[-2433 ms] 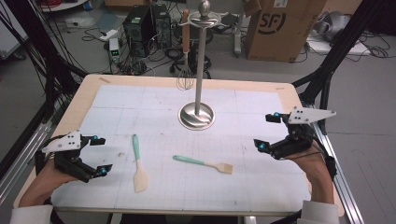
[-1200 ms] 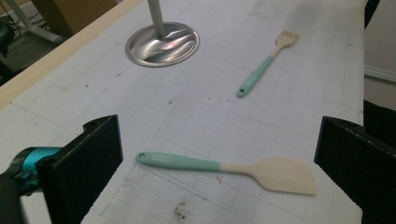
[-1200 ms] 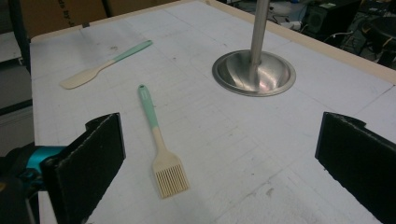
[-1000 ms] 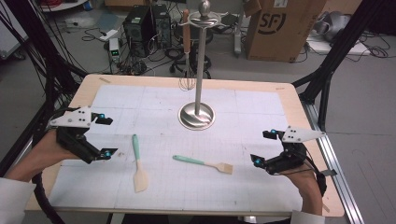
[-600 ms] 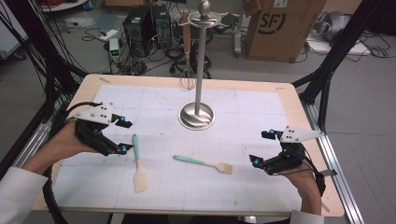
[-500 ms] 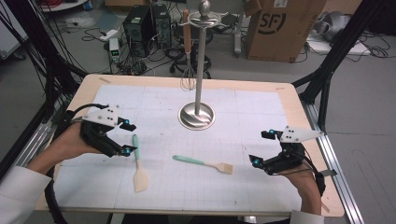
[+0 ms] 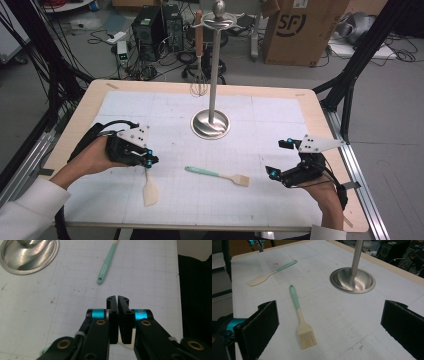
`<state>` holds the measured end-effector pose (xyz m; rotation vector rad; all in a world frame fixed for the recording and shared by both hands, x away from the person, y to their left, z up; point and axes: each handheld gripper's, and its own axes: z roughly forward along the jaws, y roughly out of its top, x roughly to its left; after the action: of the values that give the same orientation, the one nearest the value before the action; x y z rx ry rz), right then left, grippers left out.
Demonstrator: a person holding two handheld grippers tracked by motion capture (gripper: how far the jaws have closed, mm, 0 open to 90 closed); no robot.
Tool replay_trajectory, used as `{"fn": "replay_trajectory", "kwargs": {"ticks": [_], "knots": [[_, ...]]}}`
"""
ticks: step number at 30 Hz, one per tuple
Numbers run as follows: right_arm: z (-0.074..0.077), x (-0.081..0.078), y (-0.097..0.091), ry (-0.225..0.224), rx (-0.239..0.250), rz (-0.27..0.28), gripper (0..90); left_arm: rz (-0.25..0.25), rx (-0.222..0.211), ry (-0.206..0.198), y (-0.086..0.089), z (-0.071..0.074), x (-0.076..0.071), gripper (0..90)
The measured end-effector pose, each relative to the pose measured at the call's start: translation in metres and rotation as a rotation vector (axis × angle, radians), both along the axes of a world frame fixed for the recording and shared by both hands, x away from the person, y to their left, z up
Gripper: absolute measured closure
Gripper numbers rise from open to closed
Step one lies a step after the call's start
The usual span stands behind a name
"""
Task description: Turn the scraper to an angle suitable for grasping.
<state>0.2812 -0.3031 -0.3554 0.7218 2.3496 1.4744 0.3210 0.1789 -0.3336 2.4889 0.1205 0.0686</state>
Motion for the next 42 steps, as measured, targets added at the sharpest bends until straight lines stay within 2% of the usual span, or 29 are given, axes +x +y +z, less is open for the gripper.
{"fn": "replay_trajectory", "kwargs": {"ticks": [5,19,29,42], "knots": [[0.001,0.000,0.001,-0.001,-0.002,0.004,0.1,-0.008,0.065,0.029,-0.009,-0.013,0.000,89.9],[0.000,0.000,0.002,0.003,-0.006,0.007,0.1,-0.035,0.220,0.053,-0.030,-0.043,-0.001,90.0],[0.000,0.000,0.001,0.004,-0.007,0.002,0.1,-0.024,0.264,0.086,-0.035,-0.064,-0.003,90.0],[-0.001,0.001,0.002,0.006,-0.012,0.004,0.1,-0.006,0.320,0.097,-0.033,-0.077,-0.002,90.0]]}}
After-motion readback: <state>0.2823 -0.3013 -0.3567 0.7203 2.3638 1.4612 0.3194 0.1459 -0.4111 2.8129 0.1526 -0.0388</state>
